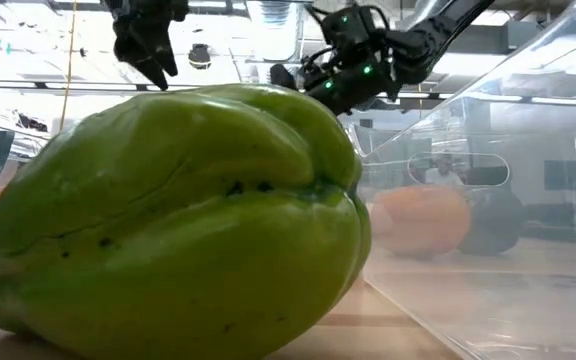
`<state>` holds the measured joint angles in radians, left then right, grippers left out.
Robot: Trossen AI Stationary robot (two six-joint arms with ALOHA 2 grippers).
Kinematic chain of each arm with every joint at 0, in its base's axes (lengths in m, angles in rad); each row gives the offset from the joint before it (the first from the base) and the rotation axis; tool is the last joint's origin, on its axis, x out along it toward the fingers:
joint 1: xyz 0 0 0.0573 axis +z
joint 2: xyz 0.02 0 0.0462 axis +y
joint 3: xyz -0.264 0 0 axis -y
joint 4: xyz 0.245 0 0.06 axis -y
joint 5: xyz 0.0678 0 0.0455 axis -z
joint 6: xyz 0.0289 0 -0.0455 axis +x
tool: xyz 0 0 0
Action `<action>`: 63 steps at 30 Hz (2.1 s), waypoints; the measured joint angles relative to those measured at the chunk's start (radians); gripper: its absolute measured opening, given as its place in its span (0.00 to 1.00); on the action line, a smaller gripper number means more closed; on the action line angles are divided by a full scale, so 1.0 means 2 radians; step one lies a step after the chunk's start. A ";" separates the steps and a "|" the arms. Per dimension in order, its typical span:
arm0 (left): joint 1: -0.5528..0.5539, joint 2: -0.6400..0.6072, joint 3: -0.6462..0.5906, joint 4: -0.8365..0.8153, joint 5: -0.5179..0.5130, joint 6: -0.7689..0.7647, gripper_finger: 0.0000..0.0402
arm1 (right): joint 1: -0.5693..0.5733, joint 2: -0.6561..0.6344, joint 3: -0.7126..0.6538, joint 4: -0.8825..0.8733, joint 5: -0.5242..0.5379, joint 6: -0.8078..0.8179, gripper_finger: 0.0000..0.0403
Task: Sort produce into baskets
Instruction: Put the yellow lemon into the top transparent bin, then put the left brown potato into the middle transparent bin
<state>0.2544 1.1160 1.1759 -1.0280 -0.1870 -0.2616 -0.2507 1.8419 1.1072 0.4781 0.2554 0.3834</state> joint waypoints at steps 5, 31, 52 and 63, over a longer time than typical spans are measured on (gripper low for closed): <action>-0.030 -0.022 -0.052 0.046 0.000 -0.024 0.77 | -0.007 0.036 0.005 0.062 0.000 0.000 0.61; -0.069 -0.002 -0.075 0.079 -0.005 -0.021 0.77 | -0.023 0.055 0.005 0.077 0.001 0.027 0.64; -0.119 0.001 -0.075 0.079 0.051 0.001 0.77 | -0.022 0.012 0.005 0.061 0.000 -0.010 0.85; -0.167 0.016 -0.075 0.083 0.052 -0.027 0.77 | 0.016 -0.089 0.005 -0.038 0.002 -0.121 0.85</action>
<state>-0.0793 1.1473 1.0267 -0.8612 -0.0830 -0.3149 -0.2180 1.6632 1.1179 0.4012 0.2603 0.1422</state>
